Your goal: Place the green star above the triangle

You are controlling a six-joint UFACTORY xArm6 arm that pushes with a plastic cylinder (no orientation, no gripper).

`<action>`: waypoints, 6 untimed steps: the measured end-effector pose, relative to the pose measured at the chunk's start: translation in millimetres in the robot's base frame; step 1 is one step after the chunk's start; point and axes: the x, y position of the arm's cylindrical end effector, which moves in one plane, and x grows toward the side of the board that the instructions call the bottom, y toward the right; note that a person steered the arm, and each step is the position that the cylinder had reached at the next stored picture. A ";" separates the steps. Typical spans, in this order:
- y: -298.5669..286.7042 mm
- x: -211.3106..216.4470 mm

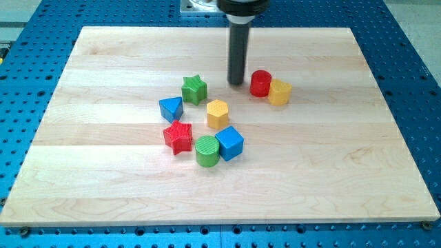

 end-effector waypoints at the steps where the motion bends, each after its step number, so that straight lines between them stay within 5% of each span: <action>1: -31.4 0.3; 3: -11.1 22.4; 6: -89.3 13.3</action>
